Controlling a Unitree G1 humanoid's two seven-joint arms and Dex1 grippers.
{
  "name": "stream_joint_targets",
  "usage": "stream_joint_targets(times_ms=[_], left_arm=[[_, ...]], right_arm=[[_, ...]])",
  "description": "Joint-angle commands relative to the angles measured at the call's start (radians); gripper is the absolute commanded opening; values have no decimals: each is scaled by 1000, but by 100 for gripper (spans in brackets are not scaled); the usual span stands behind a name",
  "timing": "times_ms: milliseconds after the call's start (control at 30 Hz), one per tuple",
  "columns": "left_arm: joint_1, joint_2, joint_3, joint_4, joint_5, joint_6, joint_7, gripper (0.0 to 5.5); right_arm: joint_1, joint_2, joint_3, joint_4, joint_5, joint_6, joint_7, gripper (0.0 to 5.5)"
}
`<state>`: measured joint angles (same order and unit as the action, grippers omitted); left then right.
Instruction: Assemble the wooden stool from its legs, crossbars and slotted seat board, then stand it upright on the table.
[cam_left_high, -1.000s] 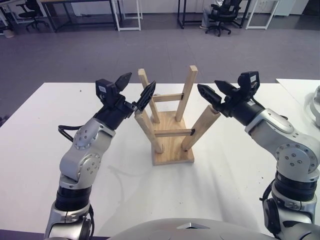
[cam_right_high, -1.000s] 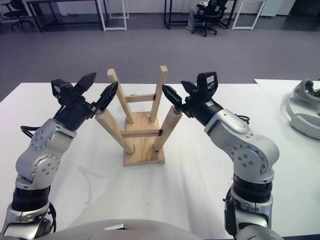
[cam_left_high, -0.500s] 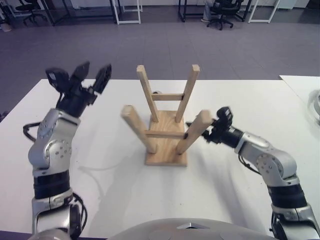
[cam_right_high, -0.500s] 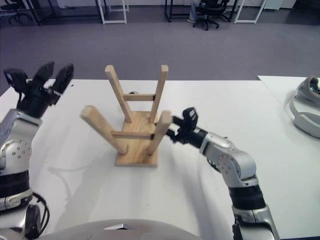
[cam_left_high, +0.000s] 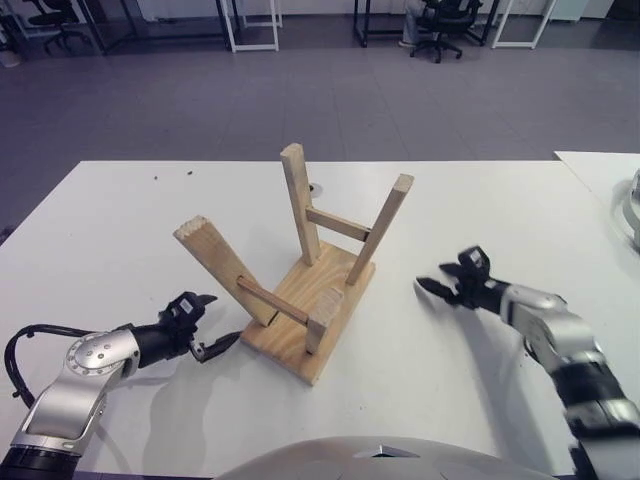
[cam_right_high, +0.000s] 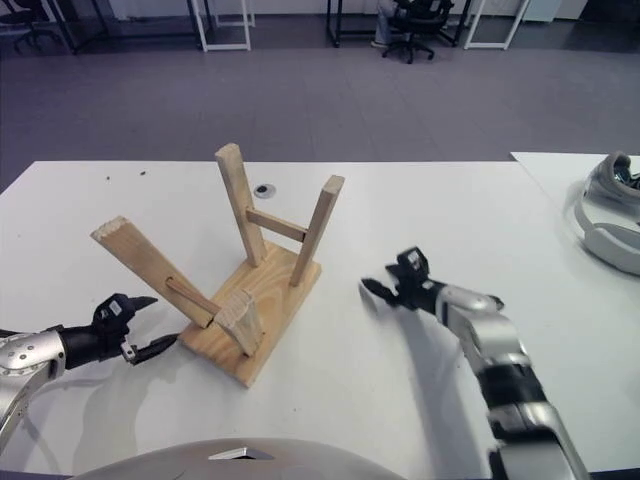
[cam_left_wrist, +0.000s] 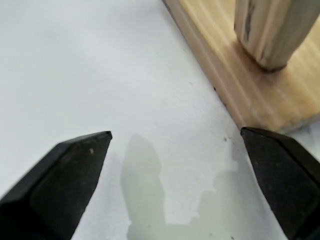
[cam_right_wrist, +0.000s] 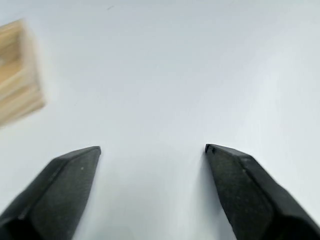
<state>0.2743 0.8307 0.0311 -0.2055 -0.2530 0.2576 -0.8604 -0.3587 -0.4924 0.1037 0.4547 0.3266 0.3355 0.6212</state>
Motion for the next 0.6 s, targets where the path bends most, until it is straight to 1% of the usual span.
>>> stream_joint_targets(times_ms=[33, 100, 133, 200, 333, 400, 467, 533, 600], left_arm=[[-76, 58, -152, -35, 134, 42, -56, 478], [-84, 35, -143, -22, 144, 40, -19, 478], [-77, 49, -119, -16, 147, 37, -13, 478], [-57, 103, -78, -5, 158, 34, -25, 478], [39, 232, 19, -61, 121, 73, -121, 478], [103, 295, 65, -93, 120, 80, -174, 478], [156, 325, 95, -161, 80, 100, -238, 478], [168, 318, 81, -225, 48, 122, -270, 478], [109, 240, -18, -217, 96, 86, -223, 478]], right_arm=[[-264, 202, 108, 478, -186, -261, 10, 395], [-262, 229, 129, 537, -221, -356, 80, 395], [-264, 234, 125, 571, -232, -395, 100, 395], [-265, 231, 116, 618, -248, -465, 153, 395], [-231, 183, 119, 595, -253, -534, 334, 395], [-219, 154, 123, 587, -271, -570, 376, 395], [-220, 140, 116, 593, -277, -594, 384, 395], [-232, 146, 108, 609, -285, -607, 370, 395], [-242, 164, 105, 617, -293, -613, 356, 395]])
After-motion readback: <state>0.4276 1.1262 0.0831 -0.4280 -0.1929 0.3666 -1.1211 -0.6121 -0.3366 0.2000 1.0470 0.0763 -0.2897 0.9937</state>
